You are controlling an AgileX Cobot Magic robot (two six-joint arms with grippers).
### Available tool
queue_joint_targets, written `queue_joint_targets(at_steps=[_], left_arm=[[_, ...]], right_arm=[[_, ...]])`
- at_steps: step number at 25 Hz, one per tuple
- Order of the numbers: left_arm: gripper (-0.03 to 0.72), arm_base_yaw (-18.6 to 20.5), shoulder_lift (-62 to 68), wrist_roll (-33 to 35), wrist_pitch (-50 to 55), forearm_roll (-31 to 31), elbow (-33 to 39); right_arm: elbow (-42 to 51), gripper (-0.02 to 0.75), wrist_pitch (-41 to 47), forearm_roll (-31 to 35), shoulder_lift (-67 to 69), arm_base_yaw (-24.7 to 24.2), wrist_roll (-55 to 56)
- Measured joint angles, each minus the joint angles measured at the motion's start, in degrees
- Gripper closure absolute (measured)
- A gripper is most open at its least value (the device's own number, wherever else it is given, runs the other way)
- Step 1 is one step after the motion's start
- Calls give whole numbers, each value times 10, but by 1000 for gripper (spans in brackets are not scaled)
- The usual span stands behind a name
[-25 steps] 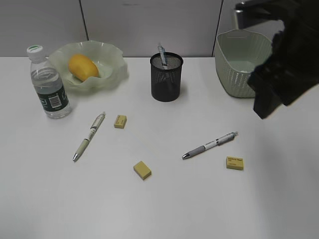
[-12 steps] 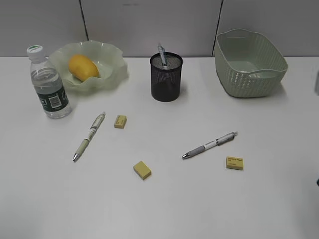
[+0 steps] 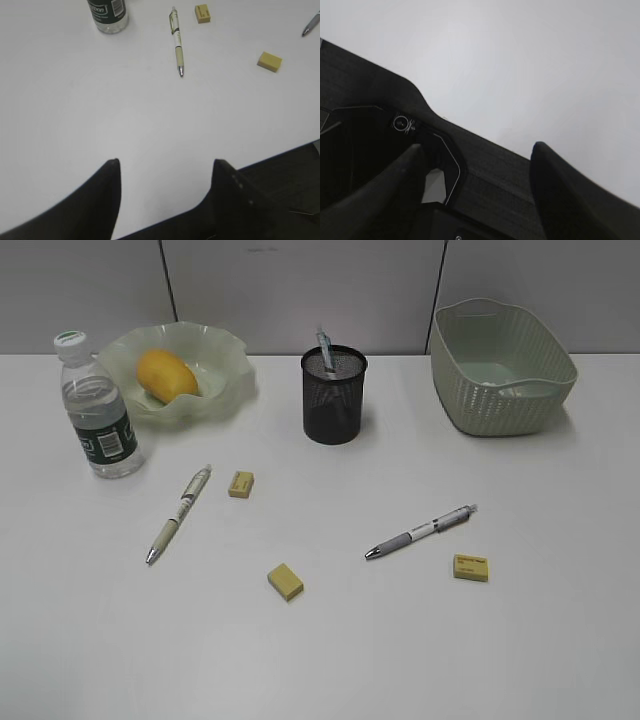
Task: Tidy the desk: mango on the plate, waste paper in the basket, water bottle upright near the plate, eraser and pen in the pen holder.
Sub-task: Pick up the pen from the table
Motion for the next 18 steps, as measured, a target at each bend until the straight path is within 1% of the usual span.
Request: queue_joint_targets(at_steps=[4, 9, 13, 15, 18], left_arm=[[253, 0, 0, 0, 0, 0, 0], [253, 0, 0, 0, -12, -1, 0], [253, 0, 12, 0, -84, -4, 0], [253, 0, 33, 0, -122, -6, -1], [253, 0, 89, 0, -145, -21, -7]], right_arm=[[13, 208, -3, -8, -63, 0, 0], [37, 207, -15, -15, -94, 0, 1], [39, 206, -18, -15, -95, 0, 2], [39, 208, -18, -16, -95, 0, 2], [39, 209, -19, -16, -95, 0, 2]])
